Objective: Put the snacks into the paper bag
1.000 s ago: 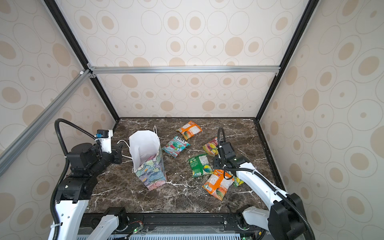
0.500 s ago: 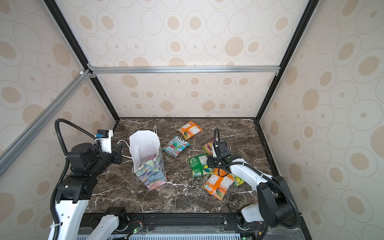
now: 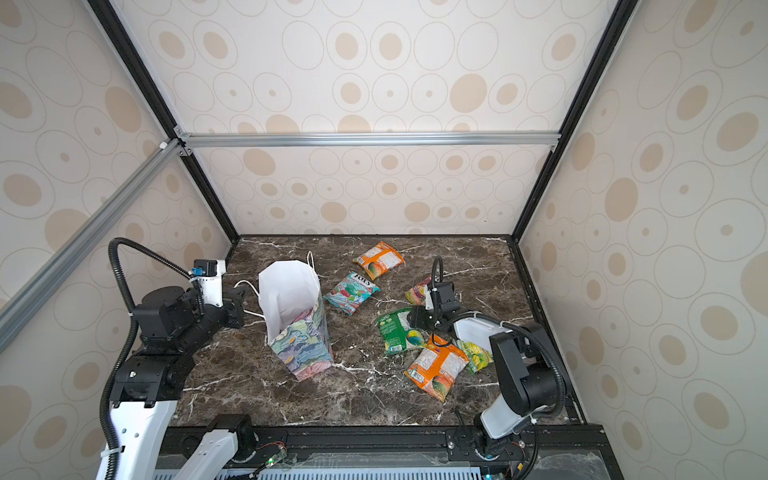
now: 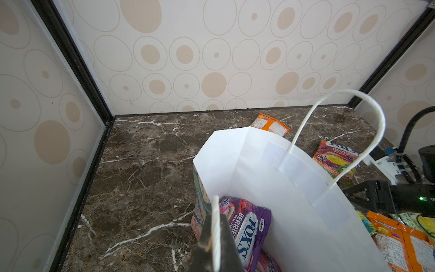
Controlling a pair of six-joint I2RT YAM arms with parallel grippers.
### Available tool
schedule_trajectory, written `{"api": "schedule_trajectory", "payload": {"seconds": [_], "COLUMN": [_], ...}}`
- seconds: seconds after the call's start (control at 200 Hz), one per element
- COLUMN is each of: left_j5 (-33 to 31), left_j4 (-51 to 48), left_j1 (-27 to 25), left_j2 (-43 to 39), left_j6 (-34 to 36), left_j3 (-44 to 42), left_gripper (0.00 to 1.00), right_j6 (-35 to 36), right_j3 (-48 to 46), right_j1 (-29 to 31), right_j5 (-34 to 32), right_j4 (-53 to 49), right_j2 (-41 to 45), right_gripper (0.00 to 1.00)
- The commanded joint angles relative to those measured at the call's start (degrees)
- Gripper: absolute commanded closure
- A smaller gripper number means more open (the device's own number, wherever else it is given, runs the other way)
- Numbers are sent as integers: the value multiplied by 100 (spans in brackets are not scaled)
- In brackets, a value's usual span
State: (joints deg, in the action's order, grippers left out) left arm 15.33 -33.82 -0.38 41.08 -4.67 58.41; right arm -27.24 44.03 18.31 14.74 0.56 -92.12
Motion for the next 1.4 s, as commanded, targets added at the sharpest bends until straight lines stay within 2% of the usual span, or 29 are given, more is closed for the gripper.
{"api": "schedule_trajectory", "payload": {"seconds": [0.0, 0.18, 0.465, 0.945, 1.17, 1.395], "left_j5": [48, 52, 123, 167, 152, 157], "left_j4": [-50, -59, -12, 24, -8, -38], "left_j1": [3, 3, 4, 3, 4, 7], "left_j2": [-34, -14, -3, 48, 56, 54], "left_j6": [62, 45, 44, 54, 53, 54], "left_j3": [197, 192, 212, 223, 241, 274], "left_gripper": [100, 100, 100, 100, 100, 100], "right_j6": [-201, -220, -325, -231, -218, -337], "right_j3": [137, 202, 90, 131, 107, 64], "right_j1": [-16, -14, -11, -11, -11, -18], "right_j5": [244, 376, 224, -23, -59, 143], "right_j4": [379, 488, 752, 444, 487, 765], "right_j2": [-162, -358, -507, -692, -729, -755], "right_gripper": [41, 39, 38, 39, 49, 71]}}
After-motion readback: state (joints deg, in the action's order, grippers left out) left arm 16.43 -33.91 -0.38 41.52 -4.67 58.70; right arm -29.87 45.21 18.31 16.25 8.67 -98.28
